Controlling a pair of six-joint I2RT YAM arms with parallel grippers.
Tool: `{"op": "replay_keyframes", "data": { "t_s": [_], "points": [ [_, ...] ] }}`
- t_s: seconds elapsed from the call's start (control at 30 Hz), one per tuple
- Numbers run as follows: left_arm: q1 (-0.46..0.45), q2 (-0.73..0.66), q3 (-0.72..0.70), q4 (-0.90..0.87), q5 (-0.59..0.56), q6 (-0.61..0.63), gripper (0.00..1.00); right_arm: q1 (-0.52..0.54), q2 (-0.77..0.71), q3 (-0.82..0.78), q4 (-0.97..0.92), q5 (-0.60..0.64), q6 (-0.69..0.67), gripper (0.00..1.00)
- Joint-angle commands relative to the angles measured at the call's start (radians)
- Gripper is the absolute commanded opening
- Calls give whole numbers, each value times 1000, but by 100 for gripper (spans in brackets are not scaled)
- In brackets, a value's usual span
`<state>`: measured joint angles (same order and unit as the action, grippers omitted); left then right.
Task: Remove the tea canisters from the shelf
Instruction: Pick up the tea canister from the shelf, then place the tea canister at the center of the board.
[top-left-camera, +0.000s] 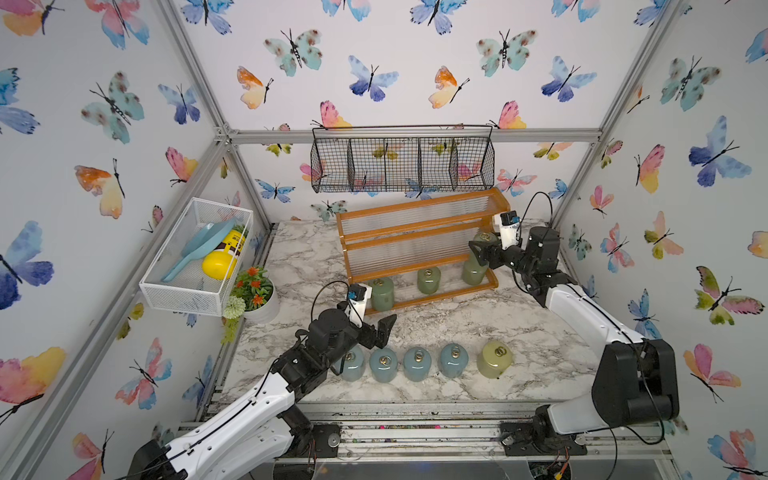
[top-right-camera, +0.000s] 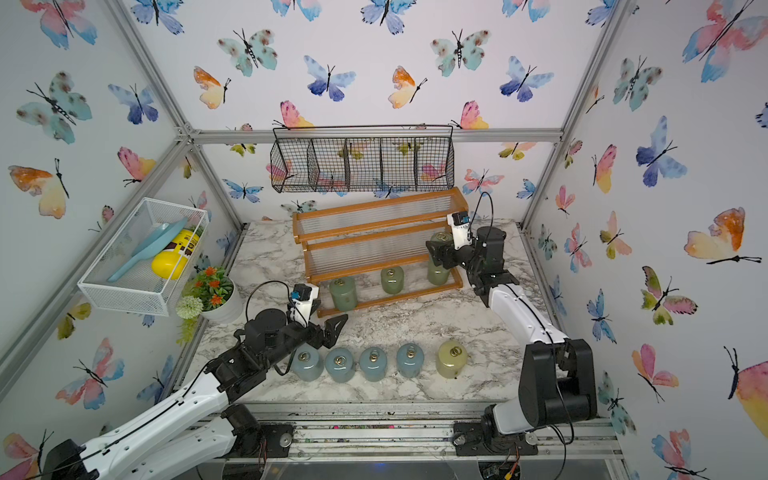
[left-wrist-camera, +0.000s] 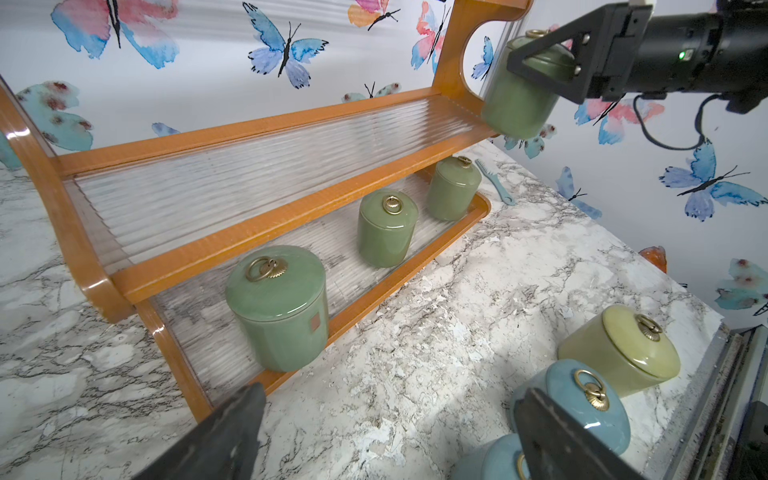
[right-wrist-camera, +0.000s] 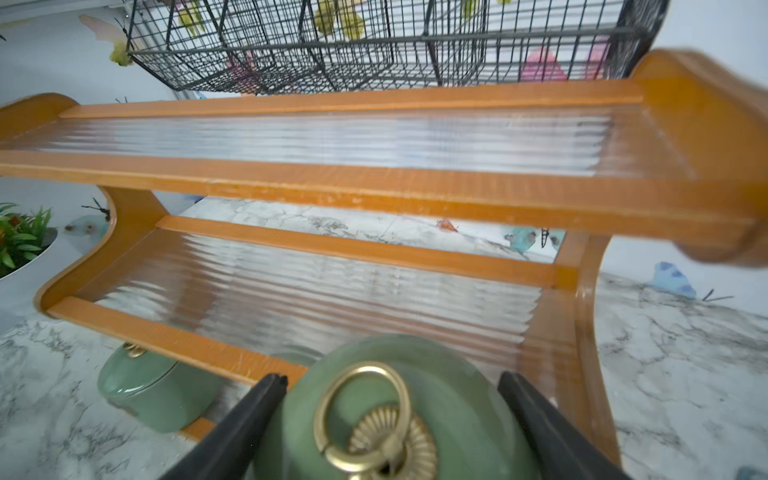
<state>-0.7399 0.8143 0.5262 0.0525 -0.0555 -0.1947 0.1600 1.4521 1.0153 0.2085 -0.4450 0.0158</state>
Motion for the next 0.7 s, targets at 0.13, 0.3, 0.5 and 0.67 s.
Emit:
{"op": "replay_keyframes", "data": {
  "t_s": [0.13, 0.3, 0.5, 0.67],
  "points": [
    [-1, -43, 2, -6, -49, 5, 98, 46, -117, -143, 49, -54, 66, 72],
    [-1, -67, -5, -18, -60, 0, 98, 115, -146, -230, 68, -37, 94, 72],
    [-1, -91, -9, -40, -69, -14, 98, 197, -135, -293, 93, -6, 126, 72],
    [-1, -107, -16, -47, -76, -23, 98, 255, -101, -323, 121, 8, 145, 72]
  ]
}}
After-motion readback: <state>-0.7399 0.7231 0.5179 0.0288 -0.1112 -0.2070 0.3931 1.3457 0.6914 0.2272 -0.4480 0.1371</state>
